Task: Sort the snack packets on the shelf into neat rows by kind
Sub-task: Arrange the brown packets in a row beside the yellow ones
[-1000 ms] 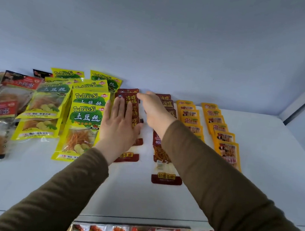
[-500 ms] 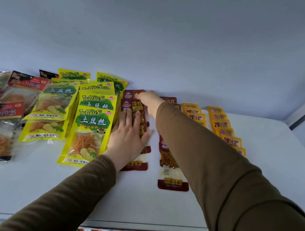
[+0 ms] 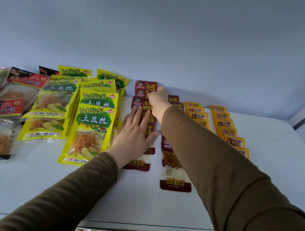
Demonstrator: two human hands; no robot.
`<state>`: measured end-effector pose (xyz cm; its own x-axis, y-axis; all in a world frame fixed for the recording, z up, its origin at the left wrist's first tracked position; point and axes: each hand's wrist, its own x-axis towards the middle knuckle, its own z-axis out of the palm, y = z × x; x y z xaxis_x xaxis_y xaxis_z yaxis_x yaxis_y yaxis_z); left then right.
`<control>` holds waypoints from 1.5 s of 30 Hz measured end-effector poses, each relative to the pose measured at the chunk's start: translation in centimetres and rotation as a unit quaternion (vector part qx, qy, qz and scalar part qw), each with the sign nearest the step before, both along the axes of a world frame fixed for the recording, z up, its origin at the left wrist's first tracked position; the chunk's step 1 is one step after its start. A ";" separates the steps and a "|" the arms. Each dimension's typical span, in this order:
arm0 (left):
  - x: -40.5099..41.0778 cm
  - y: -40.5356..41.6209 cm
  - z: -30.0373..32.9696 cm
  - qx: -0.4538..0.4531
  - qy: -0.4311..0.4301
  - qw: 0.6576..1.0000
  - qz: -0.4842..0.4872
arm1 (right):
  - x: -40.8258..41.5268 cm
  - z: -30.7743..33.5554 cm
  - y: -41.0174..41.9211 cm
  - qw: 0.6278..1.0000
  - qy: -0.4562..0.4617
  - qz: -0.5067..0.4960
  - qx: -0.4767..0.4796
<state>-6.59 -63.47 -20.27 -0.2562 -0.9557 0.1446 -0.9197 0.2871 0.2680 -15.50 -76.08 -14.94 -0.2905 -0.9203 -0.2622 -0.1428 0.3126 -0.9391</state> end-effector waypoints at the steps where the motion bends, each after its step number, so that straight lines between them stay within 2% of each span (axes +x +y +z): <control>1: 0.0 -0.1 0.0 0.001 -0.002 1.000 -0.002 | -0.1 0.3 -0.1 1.000 -0.006 0.008 0.018; 5: 0.5 0.2 1.0 0.008 0.043 0.999 -0.023 | -0.9 1.8 0.1 0.998 -0.007 0.060 0.017; 8: 1.6 0.7 2.7 -0.042 0.103 0.993 -0.026 | -1.4 3.1 0.4 0.999 -0.020 0.031 0.014; 10: 2.7 1.2 3.9 -0.088 0.096 0.991 -0.011 | -2.2 3.7 0.9 0.999 -0.026 0.030 -0.009; 12: 4.0 1.6 4.6 -0.137 0.057 0.989 0.001 | -3.6 4.0 2.0 0.994 0.044 0.078 -0.066; 14: 4.9 2.0 4.8 -0.156 -0.001 0.988 0.011 | -5.0 4.0 3.9 0.967 0.158 0.147 -0.135; 16: 4.7 2.4 4.6 -0.117 -0.070 0.990 0.019 | -5.4 3.0 5.5 0.913 0.285 0.231 -0.181; 20: 3.3 2.6 2.3 -0.039 -0.190 0.981 0.005 | -5.6 0.0 6.9 0.778 0.506 0.348 -0.132; 22: 3.0 2.6 1.5 -0.032 -0.198 0.980 -0.003 | -5.9 -1.0 7.1 0.738 0.560 0.358 -0.116; 26: 3.0 2.8 1.3 -0.019 -0.205 0.978 -0.014 | -6.3 -1.9 7.3 0.712 0.590 0.356 -0.133; 29: 2.7 2.8 2.3 0.002 -0.190 0.982 -0.015 | -6.3 -1.8 7.2 0.720 0.578 0.363 -0.124; 31: 2.3 2.2 3.7 0.010 -0.100 0.995 -0.010 | -6.5 -1.2 7.1 0.759 0.529 0.357 -0.126; 33: 2.0 1.0 5.4 0.030 0.107 0.994 0.007 | -7.0 -0.5 7.2 0.815 0.461 0.313 -0.158; 34: 1.8 0.3 6.6 0.068 0.233 0.970 0.022 | -7.3 0.0 7.3 0.840 0.430 0.283 -0.174; 36: 1.2 -1.1 8.6 0.150 0.440 0.883 0.064 | -8.0 0.5 7.7 0.863 0.400 0.247 -0.186; 38: 0.6 -3.1 9.5 0.174 0.516 0.828 0.136 | -8.2 0.7 8.4 0.836 0.447 0.257 -0.186; 40: -0.1 -5.1 9.6 0.209 0.543 0.796 0.166 | -7.9 0.3 9.5 0.791 0.505 0.294 -0.178; 43: -0.5 -7.4 8.3 0.264 0.557 0.766 0.183 | -7.3 -0.8 10.8 0.746 0.545 0.351 -0.152; 45: -0.6 -7.8 7.5 0.279 0.548 0.762 0.202 | -7.1 -1.6 11.3 0.718 0.569 0.379 -0.132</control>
